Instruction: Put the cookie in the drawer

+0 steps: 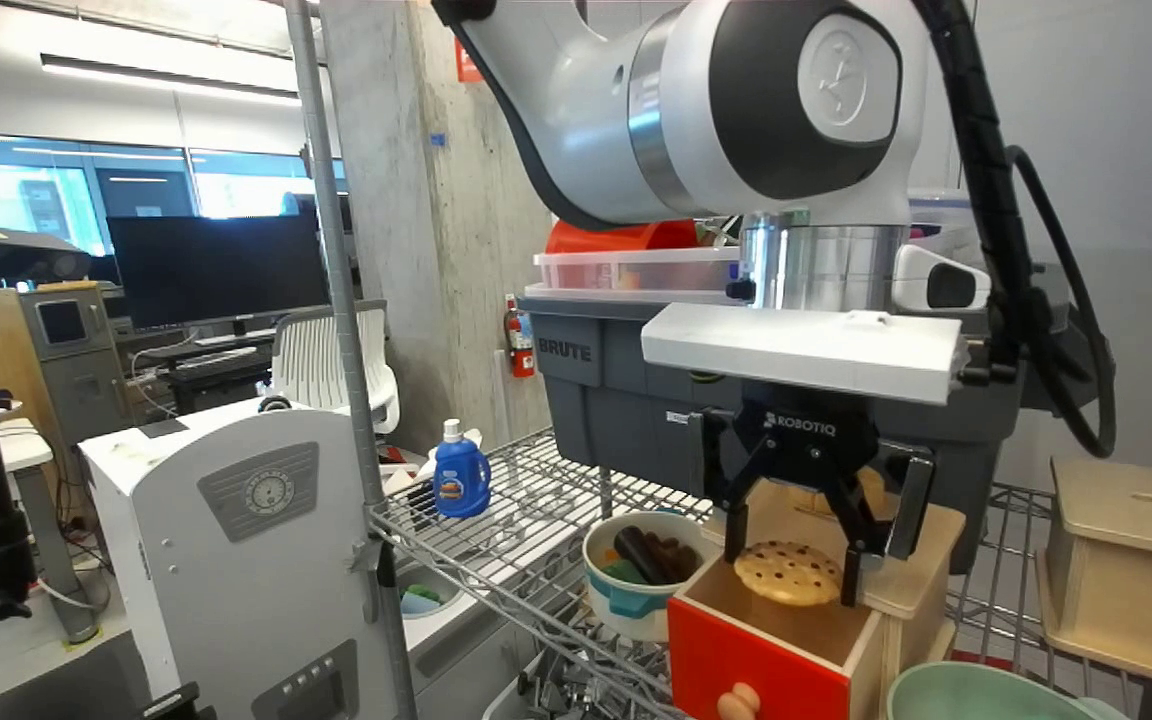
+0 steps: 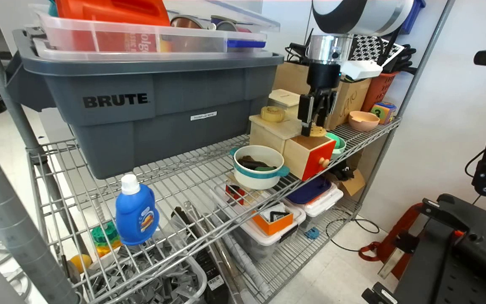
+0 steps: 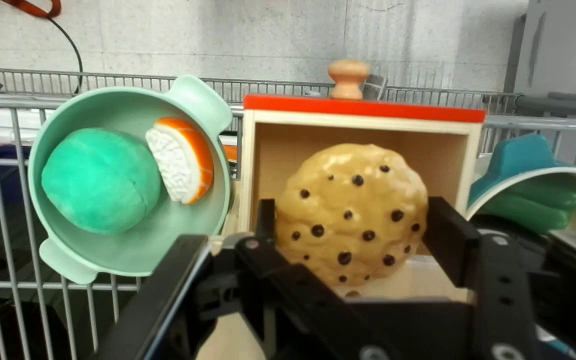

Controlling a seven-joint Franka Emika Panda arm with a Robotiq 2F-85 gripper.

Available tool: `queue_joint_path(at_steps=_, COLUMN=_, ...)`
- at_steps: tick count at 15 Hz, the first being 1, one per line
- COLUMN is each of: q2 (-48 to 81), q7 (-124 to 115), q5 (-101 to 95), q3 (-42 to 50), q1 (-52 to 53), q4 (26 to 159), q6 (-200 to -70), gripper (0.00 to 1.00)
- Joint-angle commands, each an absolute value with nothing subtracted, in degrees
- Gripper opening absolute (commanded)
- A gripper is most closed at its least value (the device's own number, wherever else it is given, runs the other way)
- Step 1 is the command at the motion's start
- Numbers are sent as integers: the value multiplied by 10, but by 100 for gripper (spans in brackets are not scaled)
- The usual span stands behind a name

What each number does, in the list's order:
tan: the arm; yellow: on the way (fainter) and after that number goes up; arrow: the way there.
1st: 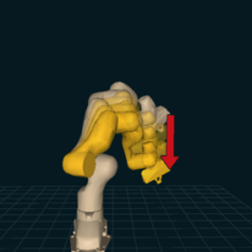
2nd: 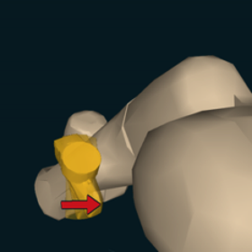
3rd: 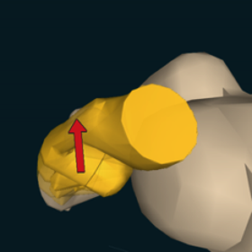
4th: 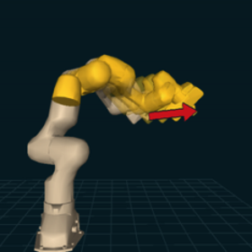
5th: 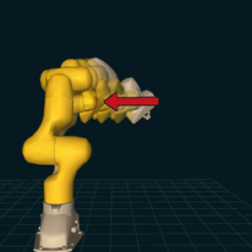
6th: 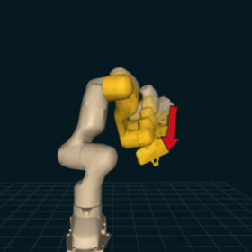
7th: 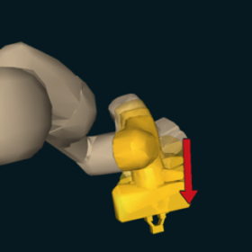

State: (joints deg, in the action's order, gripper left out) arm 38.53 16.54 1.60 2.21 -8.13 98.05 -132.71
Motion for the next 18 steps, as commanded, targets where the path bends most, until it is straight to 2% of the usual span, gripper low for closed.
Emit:
queue_joint_path(at_steps=1, q2=346, q7=161, q5=-4, q3=20, q1=-79, q4=1032, q6=-1345, gripper=49)
queue_joint_path(at_steps=18, q2=334, q7=156, q5=-13, q3=21, q1=-69, q4=1032, q6=-1335, gripper=49)
